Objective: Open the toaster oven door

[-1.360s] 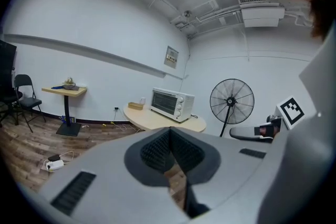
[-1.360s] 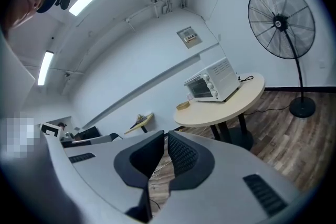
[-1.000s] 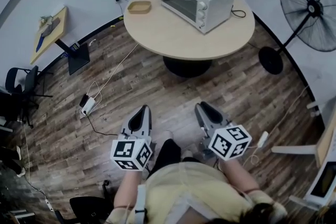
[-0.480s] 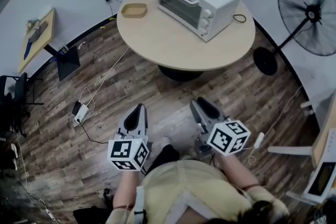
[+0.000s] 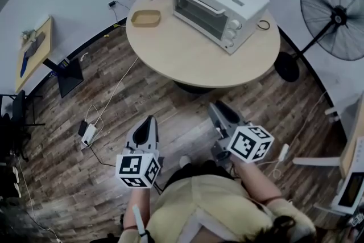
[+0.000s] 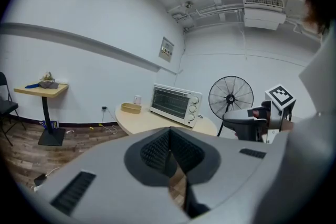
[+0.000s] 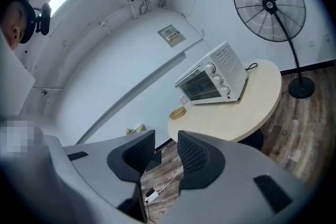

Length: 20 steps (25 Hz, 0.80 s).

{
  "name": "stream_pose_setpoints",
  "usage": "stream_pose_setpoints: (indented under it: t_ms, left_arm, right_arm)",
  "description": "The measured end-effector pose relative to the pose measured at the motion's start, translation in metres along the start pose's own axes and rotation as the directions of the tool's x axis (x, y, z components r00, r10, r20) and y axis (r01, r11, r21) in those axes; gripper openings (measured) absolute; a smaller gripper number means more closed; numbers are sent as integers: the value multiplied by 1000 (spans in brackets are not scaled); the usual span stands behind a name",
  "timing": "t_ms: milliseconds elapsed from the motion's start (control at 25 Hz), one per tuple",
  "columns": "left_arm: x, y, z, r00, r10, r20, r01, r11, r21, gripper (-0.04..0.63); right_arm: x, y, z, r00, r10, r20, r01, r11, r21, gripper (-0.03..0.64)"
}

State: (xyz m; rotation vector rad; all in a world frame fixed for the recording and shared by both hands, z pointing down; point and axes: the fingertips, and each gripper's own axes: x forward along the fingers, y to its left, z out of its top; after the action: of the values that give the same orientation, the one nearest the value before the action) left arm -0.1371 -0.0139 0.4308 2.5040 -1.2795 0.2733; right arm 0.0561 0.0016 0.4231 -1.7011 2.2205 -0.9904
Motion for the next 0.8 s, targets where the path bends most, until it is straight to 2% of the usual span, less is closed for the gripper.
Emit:
stream_pose_setpoints:
  t_ms: [240, 480, 800]
  left_arm:
    - [19, 22, 8, 1000, 9, 2, -9, 1000, -8, 2]
    - [36, 29, 13, 1000, 11, -9, -12, 1000, -18, 2]
    - [71, 41, 30, 996, 87, 12, -86, 995, -53, 2]
  right_arm:
    - [28, -2, 15, 999, -44, 20, 44, 999, -20, 117]
    - [52, -4, 24, 999, -41, 18, 41, 998, -38, 117]
    - [85, -21, 57, 1000, -5, 25, 5, 1000, -11, 117]
